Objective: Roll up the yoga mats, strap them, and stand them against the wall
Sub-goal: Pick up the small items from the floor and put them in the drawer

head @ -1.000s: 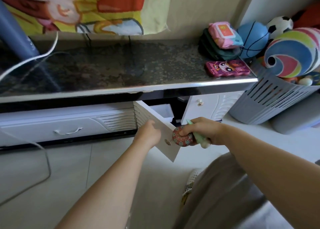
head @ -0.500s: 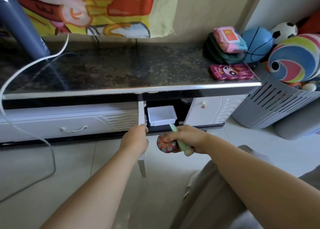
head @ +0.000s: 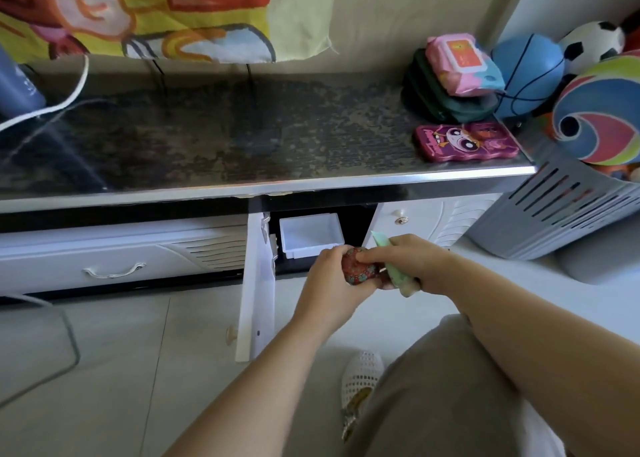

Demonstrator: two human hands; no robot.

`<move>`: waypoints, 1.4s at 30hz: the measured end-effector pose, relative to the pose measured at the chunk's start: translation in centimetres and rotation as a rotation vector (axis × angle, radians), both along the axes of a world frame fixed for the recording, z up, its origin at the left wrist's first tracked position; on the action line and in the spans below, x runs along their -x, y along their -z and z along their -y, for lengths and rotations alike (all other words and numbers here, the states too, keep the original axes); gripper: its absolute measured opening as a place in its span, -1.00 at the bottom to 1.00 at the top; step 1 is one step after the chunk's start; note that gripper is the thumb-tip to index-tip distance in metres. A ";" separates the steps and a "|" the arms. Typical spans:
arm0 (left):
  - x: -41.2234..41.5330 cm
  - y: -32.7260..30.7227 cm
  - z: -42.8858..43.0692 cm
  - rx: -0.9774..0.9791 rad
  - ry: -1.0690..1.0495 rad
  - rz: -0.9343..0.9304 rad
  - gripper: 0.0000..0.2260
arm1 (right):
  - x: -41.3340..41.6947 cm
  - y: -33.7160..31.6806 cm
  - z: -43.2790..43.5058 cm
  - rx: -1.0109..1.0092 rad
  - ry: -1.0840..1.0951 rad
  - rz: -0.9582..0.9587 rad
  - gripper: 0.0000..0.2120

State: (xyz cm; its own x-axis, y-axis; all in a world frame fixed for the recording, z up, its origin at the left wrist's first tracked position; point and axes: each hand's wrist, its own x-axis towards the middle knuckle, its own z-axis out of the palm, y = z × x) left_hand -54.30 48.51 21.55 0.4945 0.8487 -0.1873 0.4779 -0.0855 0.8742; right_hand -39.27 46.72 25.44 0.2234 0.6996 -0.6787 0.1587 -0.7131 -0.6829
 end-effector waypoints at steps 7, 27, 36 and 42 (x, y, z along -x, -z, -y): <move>-1.9 9.9 -4.8 0.011 -0.212 -0.369 -0.55 | -3.5 6.1 -2.1 0.016 -0.192 0.202 -0.80; -9.7 20.7 -15.6 -0.031 -0.206 -0.816 -0.56 | -5.6 15.5 -3.3 0.031 -0.136 0.092 -0.80; -7.9 15.8 -11.7 -0.155 -0.062 -0.421 -0.68 | -4.9 14.3 -3.9 -0.027 -0.082 0.095 -0.75; -6.7 12.0 -6.1 0.403 0.231 -0.111 -0.52 | -3.5 14.0 -4.3 -0.030 0.012 -0.014 -0.66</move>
